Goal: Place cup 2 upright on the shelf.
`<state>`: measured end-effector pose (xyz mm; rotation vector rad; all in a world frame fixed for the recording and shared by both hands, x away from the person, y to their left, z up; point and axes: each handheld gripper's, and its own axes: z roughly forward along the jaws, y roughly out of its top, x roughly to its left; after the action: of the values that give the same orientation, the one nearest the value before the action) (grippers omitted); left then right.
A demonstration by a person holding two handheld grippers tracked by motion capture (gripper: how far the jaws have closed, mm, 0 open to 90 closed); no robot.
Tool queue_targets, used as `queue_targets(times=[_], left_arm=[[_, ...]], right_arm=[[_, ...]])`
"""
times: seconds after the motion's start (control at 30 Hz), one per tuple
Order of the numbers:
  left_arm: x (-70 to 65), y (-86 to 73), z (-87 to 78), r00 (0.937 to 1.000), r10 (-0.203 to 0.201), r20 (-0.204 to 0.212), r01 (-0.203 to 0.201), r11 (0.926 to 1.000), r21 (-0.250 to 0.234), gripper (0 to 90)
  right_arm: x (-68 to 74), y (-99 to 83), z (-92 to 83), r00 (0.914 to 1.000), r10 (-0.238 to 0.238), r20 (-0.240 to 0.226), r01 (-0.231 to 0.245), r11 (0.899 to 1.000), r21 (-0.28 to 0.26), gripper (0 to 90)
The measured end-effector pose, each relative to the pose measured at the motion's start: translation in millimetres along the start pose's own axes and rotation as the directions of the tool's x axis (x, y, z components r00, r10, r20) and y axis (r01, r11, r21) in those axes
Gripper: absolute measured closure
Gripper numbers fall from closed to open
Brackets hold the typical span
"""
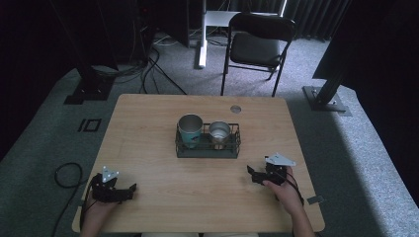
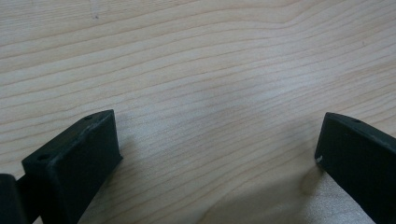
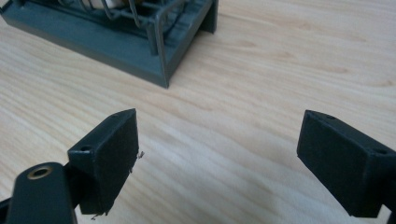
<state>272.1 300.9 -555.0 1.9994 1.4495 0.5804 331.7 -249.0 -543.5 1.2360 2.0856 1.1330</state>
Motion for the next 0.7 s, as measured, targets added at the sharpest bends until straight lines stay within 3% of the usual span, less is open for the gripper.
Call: queue_targets(times=[0.7], left_arm=[[0.0,0.0,0.0,1.0,0.001,0.0,-0.001,1.0,0.0,0.4]], right_arm=[[-10.1,-22.9,-18.2,0.9999,0.002,0.01,-0.002,0.998,0.062,12.6]])
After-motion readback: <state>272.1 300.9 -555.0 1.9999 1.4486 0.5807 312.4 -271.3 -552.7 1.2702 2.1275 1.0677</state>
